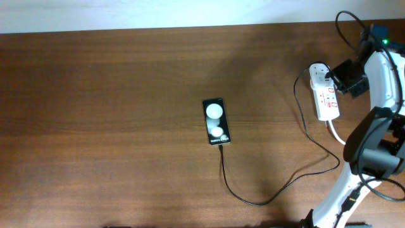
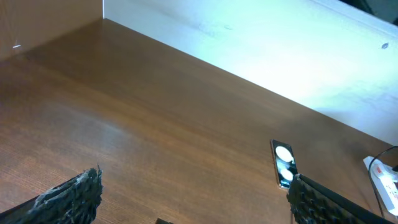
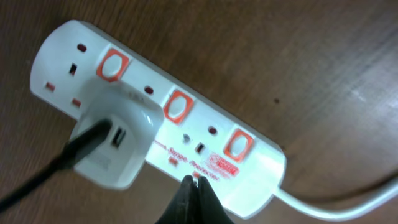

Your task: Plug charger to phone and switch on socket

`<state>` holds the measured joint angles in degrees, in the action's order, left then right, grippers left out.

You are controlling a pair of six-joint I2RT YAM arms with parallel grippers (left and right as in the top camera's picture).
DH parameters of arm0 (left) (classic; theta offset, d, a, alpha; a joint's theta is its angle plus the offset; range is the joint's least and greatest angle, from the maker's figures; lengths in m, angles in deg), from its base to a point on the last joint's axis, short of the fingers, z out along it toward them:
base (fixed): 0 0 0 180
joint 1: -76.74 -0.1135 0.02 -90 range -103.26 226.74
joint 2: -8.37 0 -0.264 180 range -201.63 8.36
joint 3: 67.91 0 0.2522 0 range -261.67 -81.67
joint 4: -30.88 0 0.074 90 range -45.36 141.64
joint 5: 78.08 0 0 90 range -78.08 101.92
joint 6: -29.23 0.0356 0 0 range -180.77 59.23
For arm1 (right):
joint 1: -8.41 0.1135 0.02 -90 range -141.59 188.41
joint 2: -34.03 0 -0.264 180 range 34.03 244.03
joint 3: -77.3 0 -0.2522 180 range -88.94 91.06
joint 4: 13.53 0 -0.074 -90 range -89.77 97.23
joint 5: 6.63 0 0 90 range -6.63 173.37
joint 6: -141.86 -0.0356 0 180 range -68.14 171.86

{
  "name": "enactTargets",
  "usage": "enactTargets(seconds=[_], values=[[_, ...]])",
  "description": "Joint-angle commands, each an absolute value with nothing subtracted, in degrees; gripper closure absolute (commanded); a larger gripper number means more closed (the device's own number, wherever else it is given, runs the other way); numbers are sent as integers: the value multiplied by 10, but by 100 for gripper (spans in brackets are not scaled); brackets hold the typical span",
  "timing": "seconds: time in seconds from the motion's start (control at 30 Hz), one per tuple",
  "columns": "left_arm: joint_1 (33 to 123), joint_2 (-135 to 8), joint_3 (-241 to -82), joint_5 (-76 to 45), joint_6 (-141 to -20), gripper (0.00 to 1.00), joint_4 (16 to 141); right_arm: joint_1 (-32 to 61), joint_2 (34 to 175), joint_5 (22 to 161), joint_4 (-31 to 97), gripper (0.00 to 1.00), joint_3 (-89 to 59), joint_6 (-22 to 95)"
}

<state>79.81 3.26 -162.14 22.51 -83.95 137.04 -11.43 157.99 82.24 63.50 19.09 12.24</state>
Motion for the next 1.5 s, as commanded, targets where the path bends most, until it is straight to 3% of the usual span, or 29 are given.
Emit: enactTargets(seconds=[0.0, 0.67, 1.27, 1.47], values=[[795, 41, -1620, 231, -843, 1, 1369, -116, 1609, 841, 614, 96, 205, 124], [796, 80, -1624, 231, -843, 1, 1373, -114, 1665, 853, 541, 96, 205, 124], [796, 80, -1624, 231, -843, 1, 1373, -62, 1694, 873, 593, 96, 204, 152], [796, 80, -1624, 239, -844, 1, 1380, -82, 1690, 853, 671, 96, 204, 157]])
